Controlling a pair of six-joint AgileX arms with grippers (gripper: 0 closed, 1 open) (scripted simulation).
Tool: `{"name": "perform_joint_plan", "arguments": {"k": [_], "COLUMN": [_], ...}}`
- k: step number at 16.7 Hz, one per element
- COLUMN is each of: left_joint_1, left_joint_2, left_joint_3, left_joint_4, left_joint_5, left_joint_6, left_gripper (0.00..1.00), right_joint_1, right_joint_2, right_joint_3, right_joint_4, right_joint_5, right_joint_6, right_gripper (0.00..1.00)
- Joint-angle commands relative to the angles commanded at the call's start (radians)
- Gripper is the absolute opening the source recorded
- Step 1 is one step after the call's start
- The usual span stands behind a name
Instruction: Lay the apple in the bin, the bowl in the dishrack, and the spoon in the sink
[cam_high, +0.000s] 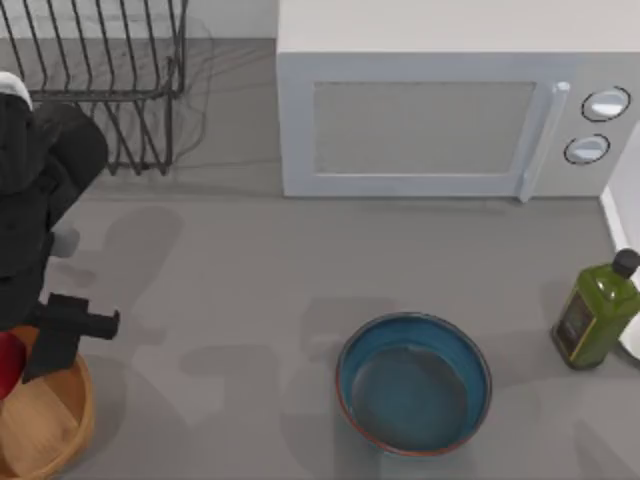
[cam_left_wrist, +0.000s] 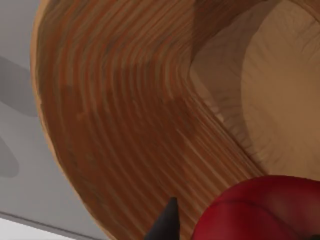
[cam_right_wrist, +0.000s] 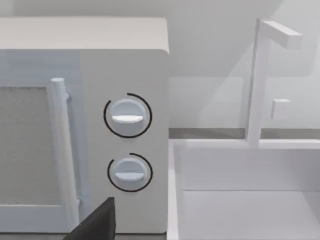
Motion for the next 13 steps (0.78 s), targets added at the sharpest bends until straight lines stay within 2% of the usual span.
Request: {"name": "perform_joint_plan", "arguments": {"k": [2, 13], "left_joint_1": [0.000, 0.000], "left_joint_2": [0.000, 0.000], "left_joint_3": [0.000, 0.000], "left_joint_4": [0.000, 0.000], "left_joint_5": [0.000, 0.000], "left_joint_6": [0.000, 0.000], "left_gripper": [0.00, 0.83], "right_joint_1": [0.000, 0.000], "right_joint_2": [0.000, 0.000], "right_joint_3": [0.000, 0.000], "right_joint_4": [0.000, 0.000], "right_joint_5": [0.000, 0.000], "right_joint_6": [0.000, 0.000], "right_gripper": [1.00, 1.00]}}
